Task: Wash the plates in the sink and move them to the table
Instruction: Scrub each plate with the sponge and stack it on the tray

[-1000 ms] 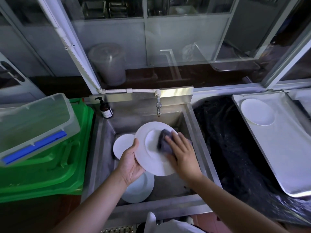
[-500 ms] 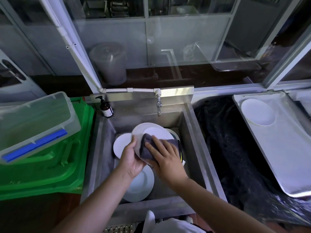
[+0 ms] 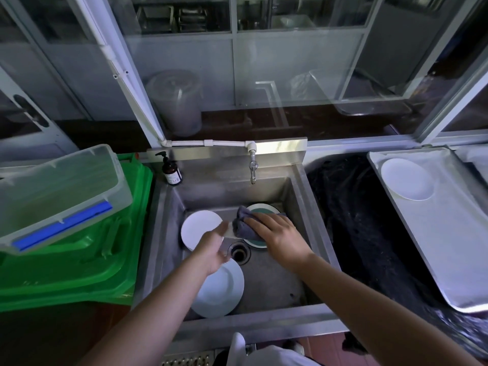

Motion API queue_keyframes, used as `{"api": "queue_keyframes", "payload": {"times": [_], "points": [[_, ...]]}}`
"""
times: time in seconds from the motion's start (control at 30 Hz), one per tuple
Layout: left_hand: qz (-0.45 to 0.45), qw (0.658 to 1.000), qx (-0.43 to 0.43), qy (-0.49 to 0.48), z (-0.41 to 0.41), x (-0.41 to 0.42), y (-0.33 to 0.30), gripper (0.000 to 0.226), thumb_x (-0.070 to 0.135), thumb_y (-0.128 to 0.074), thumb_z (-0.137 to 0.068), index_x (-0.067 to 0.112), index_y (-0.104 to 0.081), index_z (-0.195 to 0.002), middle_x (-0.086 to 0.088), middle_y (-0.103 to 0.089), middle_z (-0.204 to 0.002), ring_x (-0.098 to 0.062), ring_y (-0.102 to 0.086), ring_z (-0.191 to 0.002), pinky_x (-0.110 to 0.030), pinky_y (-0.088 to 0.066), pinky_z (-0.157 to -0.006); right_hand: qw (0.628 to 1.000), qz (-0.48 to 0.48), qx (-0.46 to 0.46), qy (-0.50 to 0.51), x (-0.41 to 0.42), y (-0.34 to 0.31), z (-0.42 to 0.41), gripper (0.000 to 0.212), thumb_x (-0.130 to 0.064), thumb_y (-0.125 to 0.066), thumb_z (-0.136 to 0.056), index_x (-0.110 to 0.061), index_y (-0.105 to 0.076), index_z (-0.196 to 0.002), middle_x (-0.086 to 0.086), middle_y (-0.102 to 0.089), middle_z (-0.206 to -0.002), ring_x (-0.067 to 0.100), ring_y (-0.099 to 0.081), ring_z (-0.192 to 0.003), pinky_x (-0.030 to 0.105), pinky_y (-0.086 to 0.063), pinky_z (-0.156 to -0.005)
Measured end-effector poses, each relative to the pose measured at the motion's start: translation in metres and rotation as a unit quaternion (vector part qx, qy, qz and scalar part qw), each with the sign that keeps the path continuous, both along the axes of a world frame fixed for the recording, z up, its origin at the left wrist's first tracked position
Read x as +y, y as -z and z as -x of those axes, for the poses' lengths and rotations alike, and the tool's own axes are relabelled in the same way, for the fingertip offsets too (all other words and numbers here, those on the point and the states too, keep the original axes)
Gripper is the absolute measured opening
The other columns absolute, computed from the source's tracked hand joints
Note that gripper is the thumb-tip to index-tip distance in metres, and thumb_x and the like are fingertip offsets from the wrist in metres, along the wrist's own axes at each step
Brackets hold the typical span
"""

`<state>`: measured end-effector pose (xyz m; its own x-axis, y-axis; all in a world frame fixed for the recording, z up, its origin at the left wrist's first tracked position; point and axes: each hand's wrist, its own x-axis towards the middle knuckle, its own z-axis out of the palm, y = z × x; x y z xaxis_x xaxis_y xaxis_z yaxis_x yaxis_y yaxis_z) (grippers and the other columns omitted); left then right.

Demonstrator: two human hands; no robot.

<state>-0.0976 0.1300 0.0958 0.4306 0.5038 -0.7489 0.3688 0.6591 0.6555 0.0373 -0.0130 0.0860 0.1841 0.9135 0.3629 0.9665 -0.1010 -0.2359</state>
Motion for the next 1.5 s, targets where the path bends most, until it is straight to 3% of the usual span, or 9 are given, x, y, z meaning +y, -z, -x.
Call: {"api": "queue_keyframes", "payload": {"times": [0.1, 0.3, 0.43, 0.6, 0.8, 1.03, 1.23, 1.37, 1.5], "points": [[-0.299, 0.93, 0.035, 0.212, 0.012, 0.01, 0.017, 0.057, 0.058, -0.045, -0.101, 0.043, -0.034, -0.155, 0.015, -0.041, -0.154, -0.015, -0.035, -0.149, -0.035, -0.028, -0.121, 0.999, 0.026, 0.008, -0.027, -0.004, -0.009, -0.011, 0.056, -0.018, -0.044, -0.081, -0.02, -0.064, -0.133, 0.004, -0.068, -0.126, 0.031, -0.068, -0.103, 0.042, -0.056, -0.084], [-0.428, 0.822, 0.0, 0.375, 0.015, 0.014, 0.022, 0.048, 0.066, -0.051, -0.087, 0.031, -0.063, -0.117, 0.007, -0.072, -0.105, -0.014, -0.066, -0.099, -0.034, -0.051, -0.085, 0.993, 0.065, 0.092, -0.026, -0.001, -0.017, -0.038, 0.049, -0.013, -0.073, -0.084, -0.017, -0.063, -0.132, 0.004, -0.07, -0.118, 0.03, -0.068, -0.1, 0.041, -0.057, -0.078], [-0.405, 0.859, 0.008, 0.313, 0.001, 0.008, 0.014, 0.044, 0.064, -0.049, -0.097, 0.037, -0.065, -0.127, 0.004, -0.074, -0.108, -0.018, -0.066, -0.099, -0.032, -0.052, -0.085, 0.983, 0.078, 0.163, 0.032, 0.003, -0.022, -0.048, 0.047, -0.026, -0.077, -0.088, -0.017, -0.062, -0.132, 0.005, -0.07, -0.119, 0.028, -0.066, -0.102, 0.04, -0.055, -0.084], [-0.272, 0.928, -0.006, 0.255, -0.003, -0.004, 0.005, 0.031, 0.05, -0.049, -0.104, 0.029, -0.071, -0.097, 0.01, -0.071, -0.083, -0.008, -0.064, -0.077, -0.019, -0.047, -0.062, 0.964, 0.048, 0.249, 0.083, 0.005, -0.021, -0.057, 0.035, -0.026, -0.073, -0.093, -0.013, -0.065, -0.124, 0.005, -0.071, -0.112, 0.025, -0.066, -0.099, 0.042, -0.053, -0.085], [-0.136, 0.968, -0.016, 0.208, -0.008, -0.005, 0.004, 0.039, 0.052, -0.049, -0.104, 0.021, -0.069, -0.112, 0.001, -0.074, -0.105, -0.014, -0.069, -0.088, -0.025, -0.053, -0.069, 0.941, -0.062, 0.299, 0.146, 0.0, -0.014, -0.046, 0.038, -0.021, -0.062, -0.101, -0.023, -0.06, -0.139, -0.01, -0.066, -0.127, 0.01, -0.062, -0.113, 0.011, -0.043, -0.094], [0.048, 0.996, -0.051, 0.059, -0.019, -0.005, -0.001, 0.057, 0.062, -0.043, -0.102, 0.015, -0.069, -0.123, -0.01, -0.078, -0.109, -0.025, -0.076, -0.096, -0.035, -0.059, -0.074, 0.985, 0.005, 0.142, 0.093, 0.016, 0.027, -0.002, 0.064, -0.004, -0.051, -0.088, -0.019, -0.046, -0.151, 0.003, -0.032, -0.162, 0.036, -0.031, -0.149, 0.053, -0.026, -0.12], [0.088, 0.991, -0.096, -0.037, -0.019, 0.013, -0.004, 0.064, 0.063, -0.049, -0.098, 0.006, -0.067, -0.119, -0.013, -0.078, -0.102, -0.025, -0.077, -0.088, -0.035, -0.061, -0.068, 0.991, 0.039, 0.123, -0.02, 0.006, 0.049, 0.029, 0.067, -0.016, -0.054, -0.091, -0.03, -0.038, -0.154, -0.004, -0.02, -0.168, 0.03, -0.019, -0.154, 0.056, -0.021, -0.121], [0.049, 0.993, -0.101, -0.027, -0.008, 0.032, 0.003, 0.072, 0.07, -0.046, -0.094, 0.012, -0.059, -0.134, -0.01, -0.074, -0.122, -0.029, -0.071, -0.112, -0.048, -0.054, -0.101, 0.995, 0.059, 0.026, -0.082, -0.018, 0.053, 0.013, 0.079, 0.003, -0.055, -0.081, -0.03, -0.043, -0.152, -0.006, -0.024, -0.167, 0.029, -0.02, -0.154, 0.055, -0.023, -0.121], [0.022, 0.994, -0.106, 0.004, -0.002, 0.033, 0.004, 0.069, 0.07, -0.047, -0.093, 0.018, -0.06, -0.137, -0.004, -0.073, -0.124, -0.025, -0.07, -0.114, -0.048, -0.053, -0.102, 0.997, 0.067, 0.019, -0.011, -0.014, 0.045, -0.012, 0.077, -0.003, -0.059, -0.08, -0.029, -0.042, -0.151, 0.001, -0.028, -0.166, 0.034, -0.024, -0.152, 0.064, -0.031, -0.115]]}}
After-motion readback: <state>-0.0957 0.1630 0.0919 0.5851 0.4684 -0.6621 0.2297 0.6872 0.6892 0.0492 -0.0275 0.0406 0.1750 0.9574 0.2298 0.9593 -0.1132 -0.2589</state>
